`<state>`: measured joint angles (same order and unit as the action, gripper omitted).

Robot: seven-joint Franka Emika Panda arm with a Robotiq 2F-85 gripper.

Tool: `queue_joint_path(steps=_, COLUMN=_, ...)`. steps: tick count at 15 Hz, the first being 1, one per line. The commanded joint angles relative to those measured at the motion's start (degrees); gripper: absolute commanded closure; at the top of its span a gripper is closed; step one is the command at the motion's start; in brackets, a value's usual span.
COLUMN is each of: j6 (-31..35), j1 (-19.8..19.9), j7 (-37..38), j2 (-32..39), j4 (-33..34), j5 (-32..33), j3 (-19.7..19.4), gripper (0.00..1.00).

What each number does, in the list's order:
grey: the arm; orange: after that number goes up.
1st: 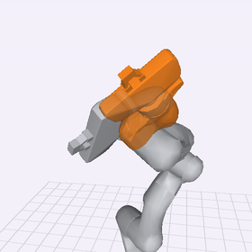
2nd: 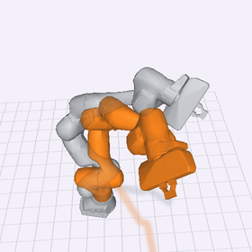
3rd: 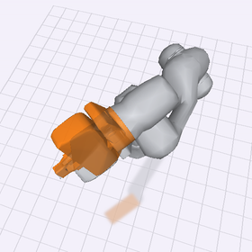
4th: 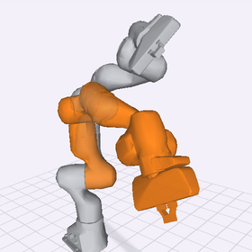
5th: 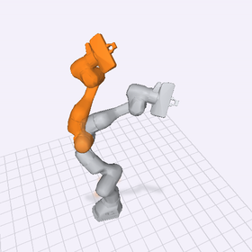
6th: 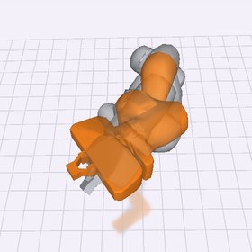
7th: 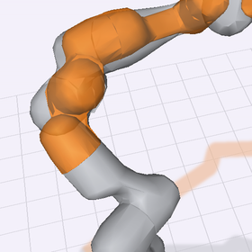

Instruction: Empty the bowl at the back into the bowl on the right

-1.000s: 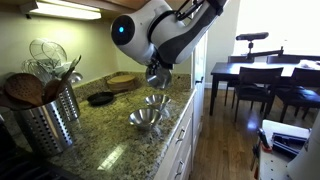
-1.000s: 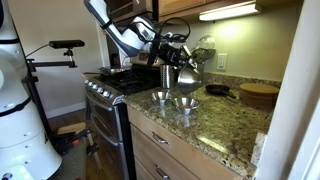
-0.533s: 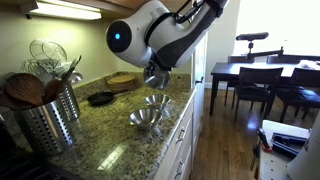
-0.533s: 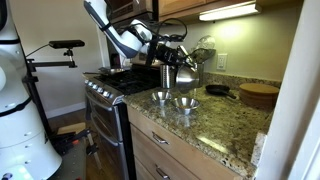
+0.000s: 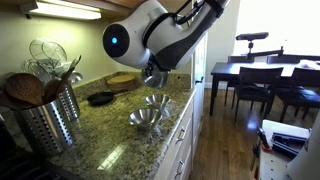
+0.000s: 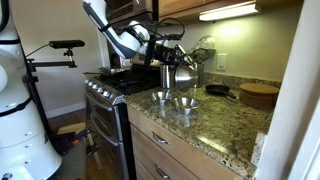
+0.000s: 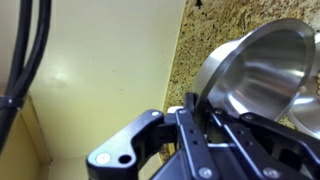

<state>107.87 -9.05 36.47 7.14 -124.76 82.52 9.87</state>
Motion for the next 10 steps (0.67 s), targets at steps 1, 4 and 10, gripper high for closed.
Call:
queue_joint_path(steps=1, j6=-2.83, j1=-0.71, j7=2.15, j2=-0.29, j4=-1.50, j5=3.24, j3=-0.10, gripper=0.92)
queue_joint_path(steps=4, j6=-3.28, j1=-0.52, j7=2.43, j2=0.00, j4=-1.52, j5=3.18, j3=-0.07, gripper=0.92)
queue_joint_path(steps=10, j6=0.19, j1=1.91, j7=3.99, j2=-1.05, j4=0.63, j5=-7.90, j3=-1.86, gripper=0.92)
